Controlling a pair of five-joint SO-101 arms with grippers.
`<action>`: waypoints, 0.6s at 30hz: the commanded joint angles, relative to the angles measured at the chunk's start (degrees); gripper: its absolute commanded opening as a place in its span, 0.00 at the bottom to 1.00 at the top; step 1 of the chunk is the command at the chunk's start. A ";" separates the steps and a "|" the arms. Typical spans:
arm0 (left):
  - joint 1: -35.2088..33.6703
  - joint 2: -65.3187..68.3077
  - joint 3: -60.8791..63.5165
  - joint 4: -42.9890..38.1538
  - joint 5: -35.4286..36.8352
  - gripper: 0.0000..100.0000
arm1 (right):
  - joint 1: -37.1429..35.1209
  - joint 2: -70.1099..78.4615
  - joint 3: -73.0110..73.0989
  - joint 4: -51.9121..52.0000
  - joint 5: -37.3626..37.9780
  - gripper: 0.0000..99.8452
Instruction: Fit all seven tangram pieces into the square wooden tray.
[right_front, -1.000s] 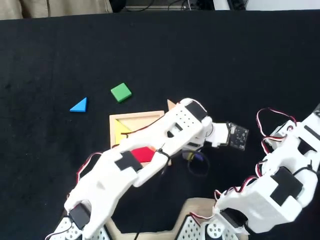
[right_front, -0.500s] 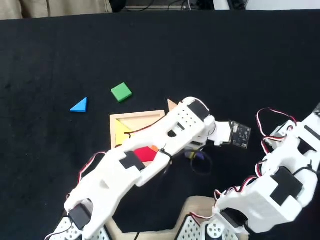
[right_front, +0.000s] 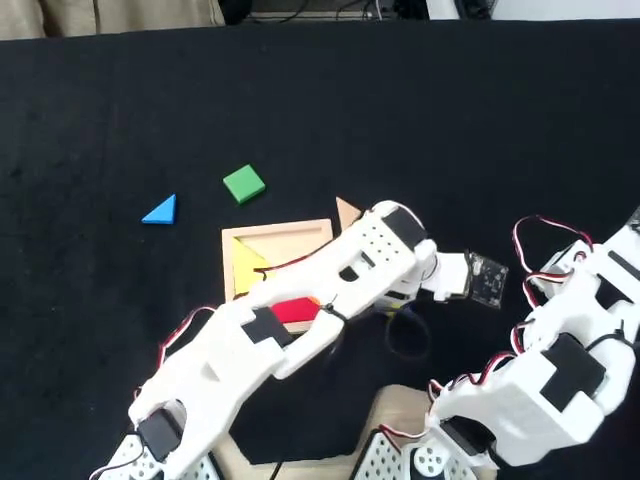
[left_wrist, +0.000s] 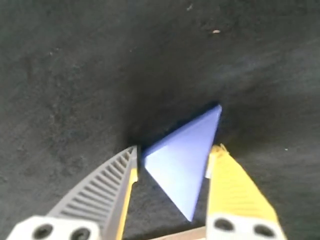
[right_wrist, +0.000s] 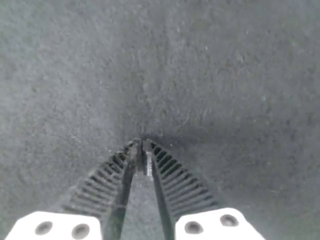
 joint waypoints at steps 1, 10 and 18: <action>0.75 -0.09 -1.36 -0.18 0.62 0.14 | -1.05 -3.74 -0.40 -0.88 0.26 0.01; 0.92 -2.02 -3.74 4.57 0.70 0.14 | -1.05 -3.65 -0.40 -0.88 0.26 0.01; 1.63 -6.68 -9.98 15.03 0.70 0.14 | -1.05 -3.65 -0.40 -0.88 0.26 0.01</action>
